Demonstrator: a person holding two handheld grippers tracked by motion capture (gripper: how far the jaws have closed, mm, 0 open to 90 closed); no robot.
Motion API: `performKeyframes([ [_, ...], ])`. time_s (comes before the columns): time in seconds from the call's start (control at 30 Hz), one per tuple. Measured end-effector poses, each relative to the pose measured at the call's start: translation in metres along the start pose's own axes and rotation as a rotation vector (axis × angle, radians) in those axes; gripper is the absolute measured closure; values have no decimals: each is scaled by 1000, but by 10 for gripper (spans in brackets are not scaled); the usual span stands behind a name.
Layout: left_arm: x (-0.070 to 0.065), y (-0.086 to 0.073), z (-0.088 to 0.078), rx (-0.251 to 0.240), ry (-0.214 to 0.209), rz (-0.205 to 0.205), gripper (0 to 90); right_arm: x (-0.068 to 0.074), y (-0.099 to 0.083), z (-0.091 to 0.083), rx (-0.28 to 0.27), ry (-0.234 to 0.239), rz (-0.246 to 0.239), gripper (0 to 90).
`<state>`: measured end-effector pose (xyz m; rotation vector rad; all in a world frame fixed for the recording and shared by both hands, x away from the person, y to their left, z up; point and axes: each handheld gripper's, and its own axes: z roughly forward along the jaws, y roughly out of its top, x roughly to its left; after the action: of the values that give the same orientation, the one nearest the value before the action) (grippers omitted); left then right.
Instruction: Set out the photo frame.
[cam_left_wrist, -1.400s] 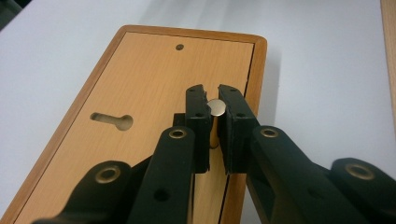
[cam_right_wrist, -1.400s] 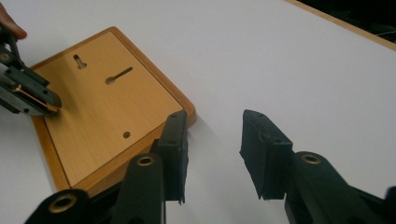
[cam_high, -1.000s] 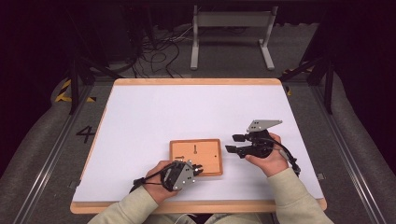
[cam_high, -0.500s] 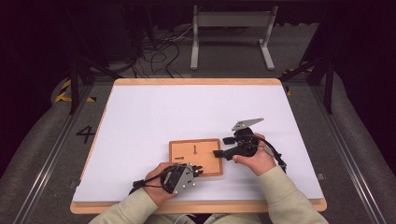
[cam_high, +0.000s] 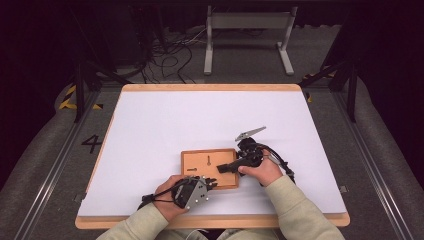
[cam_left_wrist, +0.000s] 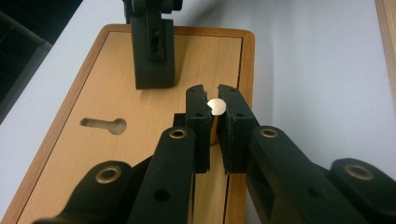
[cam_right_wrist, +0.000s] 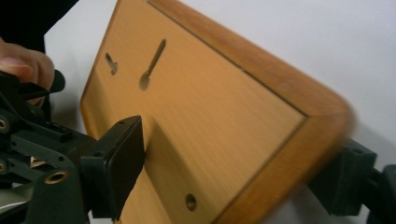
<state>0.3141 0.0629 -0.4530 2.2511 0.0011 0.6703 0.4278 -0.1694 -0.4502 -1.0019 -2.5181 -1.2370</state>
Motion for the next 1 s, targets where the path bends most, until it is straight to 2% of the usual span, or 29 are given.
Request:
performKeyframes([
  [0.13,3,0,0,-1,-21,-22,835,-1,0,2,9,19,4,218],
  [0.17,5,0,-1,0,-43,-51,834,-1,0,2,10,24,7,226],
  [0.27,11,-1,-4,-1,-92,-104,826,-1,0,0,14,31,4,241],
  [0.53,28,-6,-30,-98,-173,-264,680,3,1,-4,8,20,-26,261],
  [0.6,33,-7,-37,-119,-171,-292,687,4,1,-6,7,14,-40,271],
  [0.63,33,-7,-37,-119,-171,-292,681,4,1,-6,7,14,-40,271],
  [0.73,42,-12,-47,-152,-170,-359,675,6,1,-8,4,12,-47,283],
  [0.83,52,-21,-55,-155,-137,-419,672,8,1,-9,4,6,-59,288],
  [0.87,52,-21,-55,-155,-137,-419,670,8,1,-10,3,4,-65,293],
  [1.0,61,-32,-63,-154,-83,-462,653,11,1,-13,0,2,-91,312],
])
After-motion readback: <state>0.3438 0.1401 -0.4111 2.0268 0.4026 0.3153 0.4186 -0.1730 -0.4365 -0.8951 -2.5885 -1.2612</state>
